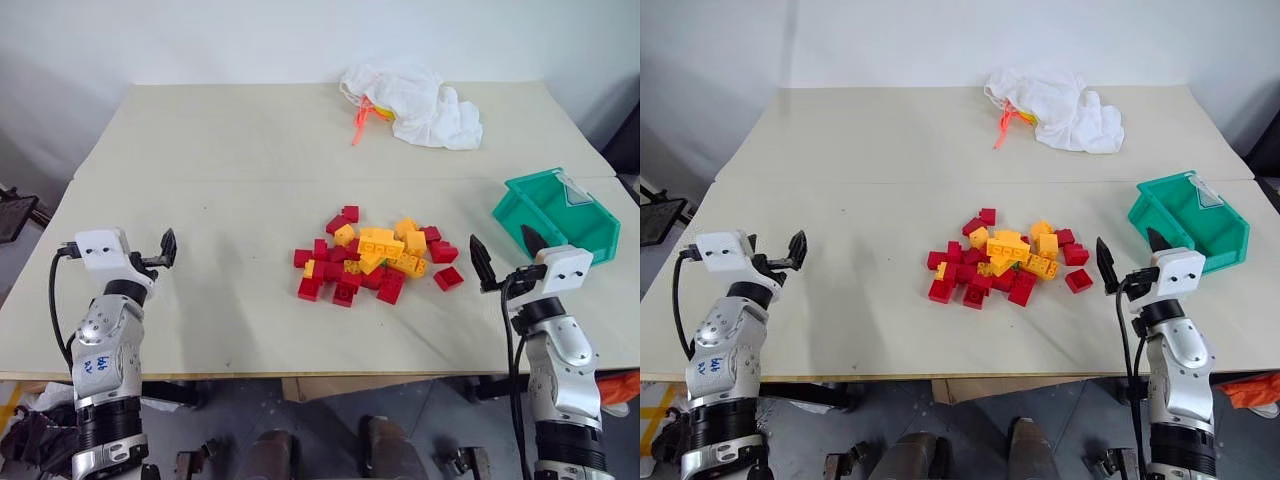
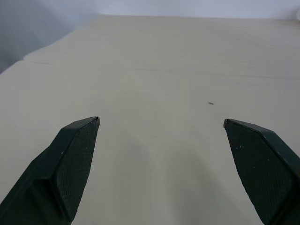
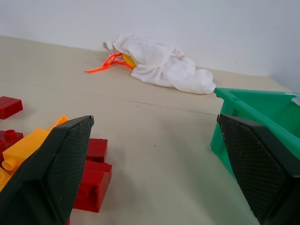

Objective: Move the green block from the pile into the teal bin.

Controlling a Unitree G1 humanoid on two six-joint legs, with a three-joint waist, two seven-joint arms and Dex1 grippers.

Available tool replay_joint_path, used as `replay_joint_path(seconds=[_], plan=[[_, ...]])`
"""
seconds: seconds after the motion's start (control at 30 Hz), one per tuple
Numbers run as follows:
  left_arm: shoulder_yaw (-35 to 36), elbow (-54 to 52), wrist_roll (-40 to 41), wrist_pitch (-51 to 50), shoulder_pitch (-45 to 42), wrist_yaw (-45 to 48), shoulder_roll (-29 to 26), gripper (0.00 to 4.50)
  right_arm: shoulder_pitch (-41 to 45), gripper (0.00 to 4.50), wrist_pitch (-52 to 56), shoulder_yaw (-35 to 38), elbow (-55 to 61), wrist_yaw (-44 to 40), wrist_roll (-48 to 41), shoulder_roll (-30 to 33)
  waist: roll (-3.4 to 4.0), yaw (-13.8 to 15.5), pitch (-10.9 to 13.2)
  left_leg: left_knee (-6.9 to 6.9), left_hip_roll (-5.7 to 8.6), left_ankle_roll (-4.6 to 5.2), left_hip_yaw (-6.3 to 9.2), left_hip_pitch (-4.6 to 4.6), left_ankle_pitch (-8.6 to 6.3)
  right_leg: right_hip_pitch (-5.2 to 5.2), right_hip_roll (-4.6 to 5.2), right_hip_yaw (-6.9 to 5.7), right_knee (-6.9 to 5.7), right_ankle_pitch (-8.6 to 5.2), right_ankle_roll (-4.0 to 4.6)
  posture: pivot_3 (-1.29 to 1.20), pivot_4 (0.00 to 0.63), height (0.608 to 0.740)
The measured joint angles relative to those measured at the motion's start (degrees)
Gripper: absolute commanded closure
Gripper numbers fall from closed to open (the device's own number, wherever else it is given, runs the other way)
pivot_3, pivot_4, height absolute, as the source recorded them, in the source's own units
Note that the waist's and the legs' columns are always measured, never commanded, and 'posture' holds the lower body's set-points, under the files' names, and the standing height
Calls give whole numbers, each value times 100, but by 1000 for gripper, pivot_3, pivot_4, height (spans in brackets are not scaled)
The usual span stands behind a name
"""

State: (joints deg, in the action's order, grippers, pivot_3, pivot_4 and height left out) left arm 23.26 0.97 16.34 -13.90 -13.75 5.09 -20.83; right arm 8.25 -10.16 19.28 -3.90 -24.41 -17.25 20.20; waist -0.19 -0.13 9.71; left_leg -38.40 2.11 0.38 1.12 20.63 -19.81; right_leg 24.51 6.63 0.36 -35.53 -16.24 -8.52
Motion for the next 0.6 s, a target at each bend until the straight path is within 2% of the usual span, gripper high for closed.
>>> replay_joint_path(seconds=[0.13,0.23,0.3,0.4,0.5,0.6], plan=[[-97,-16,-8,154,23,286,-50,0,-20,54,-9,0,0,-17,-12,-11,0,-1,0,0,0,0,-1,0,0,0,0,0,1,0,0,0,150,740],[-247,-28,34,676,23,875,-126,0,-70,54,-12,-5,62,-269,-208,22,0,3,0,0,0,0,-1,0,0,0,-1,-1,3,0,0,0,150,740],[-440,-44,63,1047,30,1498,-334,0,-292,54,82,-57,337,-713,-464,297,0,8,0,4,0,0,-1,1,0,-2,0,-1,6,0,0,0,150,740],[-734,-47,356,1235,29,2578,-591,0,-764,656,484,-99,769,-1688,-1006,917,0,10,0,4,-1,3,-1,0,-2,-9,0,-5,15,0,0,0,150,740],[-1098,-13,509,1358,33,3577,-860,0,-1158,1667,813,-189,919,-2637,-1319,1492,0,5,0,3,-3,6,-3,-5,-4,-16,-2,-5,23,0,0,0,150,740],[-1321,15,563,1460,30,4264,-1066,0,-1226,2652,950,-253,880,-3167,-1376,1771,0,-21,0,12,-10,7,-14,-17,-5,-16,-5,-1,42,0,0,0,150,740]])
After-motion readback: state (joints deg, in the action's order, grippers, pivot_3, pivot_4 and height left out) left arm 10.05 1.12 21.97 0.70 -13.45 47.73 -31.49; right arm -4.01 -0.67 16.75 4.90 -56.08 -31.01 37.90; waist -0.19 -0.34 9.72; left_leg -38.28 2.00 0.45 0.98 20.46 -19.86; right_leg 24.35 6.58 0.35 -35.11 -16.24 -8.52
